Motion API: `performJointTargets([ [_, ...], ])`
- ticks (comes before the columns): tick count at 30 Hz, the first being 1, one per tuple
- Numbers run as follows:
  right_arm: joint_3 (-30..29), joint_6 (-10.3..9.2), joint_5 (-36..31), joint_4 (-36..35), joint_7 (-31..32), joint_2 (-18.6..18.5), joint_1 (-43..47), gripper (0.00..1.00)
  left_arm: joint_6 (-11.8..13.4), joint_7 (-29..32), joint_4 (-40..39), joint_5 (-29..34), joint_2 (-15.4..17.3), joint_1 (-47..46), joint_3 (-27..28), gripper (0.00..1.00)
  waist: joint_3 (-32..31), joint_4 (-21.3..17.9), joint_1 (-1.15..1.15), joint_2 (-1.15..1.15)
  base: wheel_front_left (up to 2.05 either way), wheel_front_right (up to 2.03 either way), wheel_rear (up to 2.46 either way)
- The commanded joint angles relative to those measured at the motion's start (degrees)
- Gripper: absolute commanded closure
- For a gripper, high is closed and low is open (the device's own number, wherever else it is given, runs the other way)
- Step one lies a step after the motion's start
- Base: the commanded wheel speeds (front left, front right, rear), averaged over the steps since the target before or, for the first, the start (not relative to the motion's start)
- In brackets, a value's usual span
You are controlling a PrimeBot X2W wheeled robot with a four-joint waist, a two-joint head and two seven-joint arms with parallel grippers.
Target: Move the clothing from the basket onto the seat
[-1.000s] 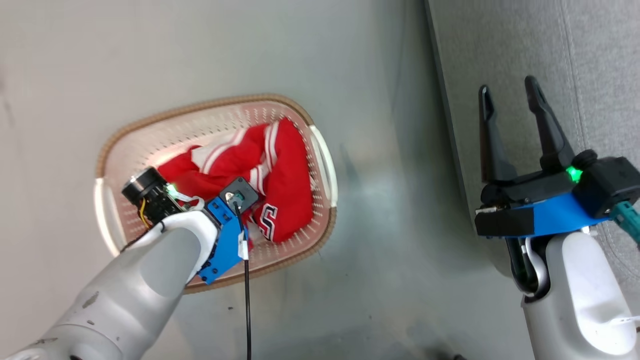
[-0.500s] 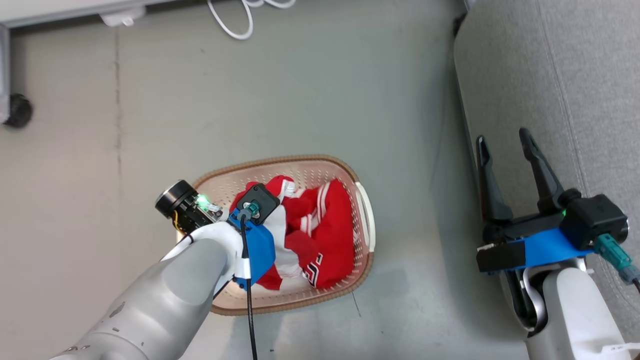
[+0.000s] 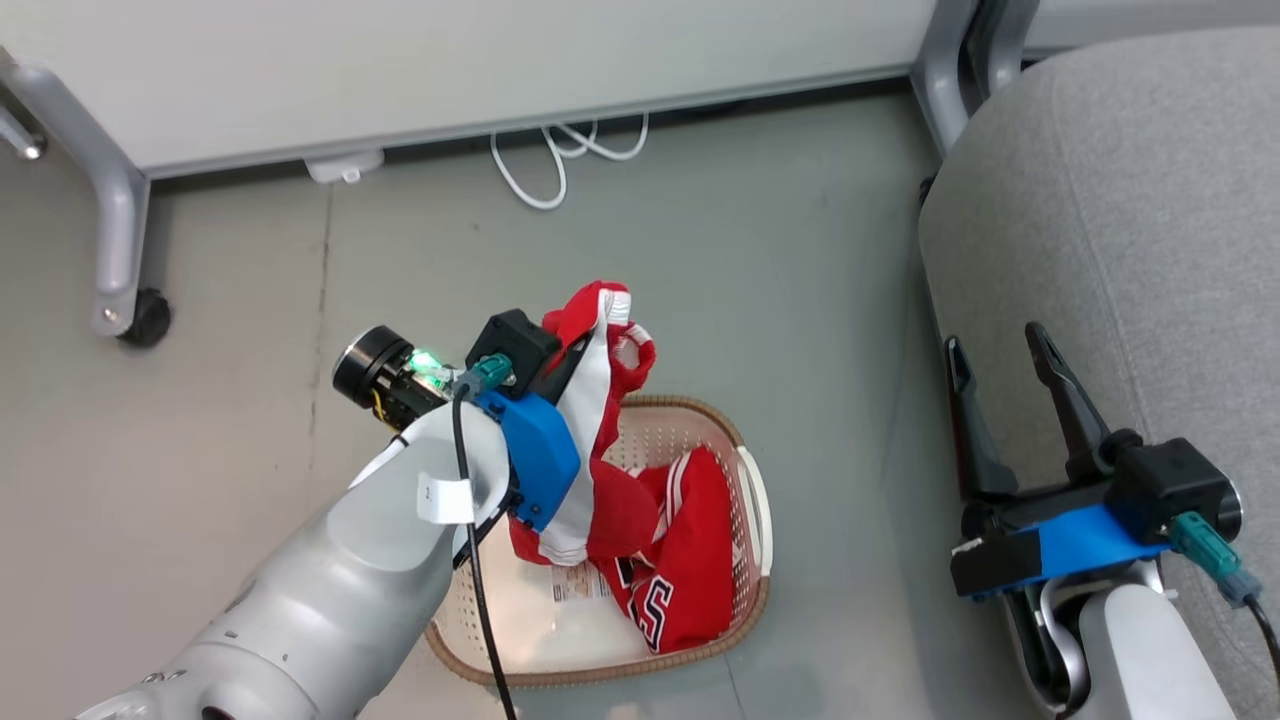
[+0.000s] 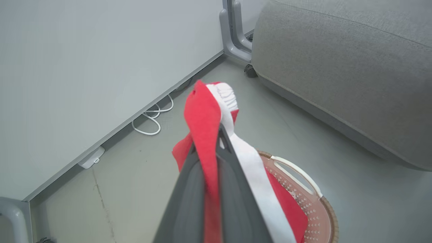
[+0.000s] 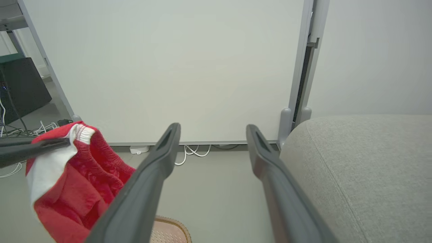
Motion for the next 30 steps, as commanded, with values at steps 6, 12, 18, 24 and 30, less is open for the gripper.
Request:
performJointTargets([
  [6,0.2,0.01,0.3,0.7,-0.2,-0.2,3.1,0.0,0.2,-0.3,-3.9,-0.1,-0.1,-0.8,4.2,1.0,-5.1,0.3,0.01,0.0,0.0,0.0,0.0],
  [12,0.3,0.01,0.4,1.4,-0.2,-0.2,5.6,0.0,0.5,-0.3,-7.6,1.6,-0.3,0.1,7.1,1.0,-8.6,0.6,0.01,0.0,0.0,0.0,0.0],
  [18,0.6,0.01,0.8,1.7,-0.2,-0.2,8.2,0.0,0.6,-0.4,-10.2,2.7,-1.1,0.3,9.1,1.0,-11.8,0.9,0.01,0.0,0.0,0.0,0.0],
  [24,0.8,0.01,1.0,1.7,-0.2,-0.2,10.0,0.0,1.0,-0.4,-13.2,3.3,-1.8,0.8,10.9,1.0,-13.7,1.5,0.01,0.0,0.0,0.0,0.0],
  [30,1.4,0.01,1.1,1.3,-0.2,-0.2,10.5,0.0,1.3,-0.4,-15.7,3.9,-1.7,1.8,12.1,1.0,-14.2,2.1,0.01,0.0,0.0,0.0,0.0],
])
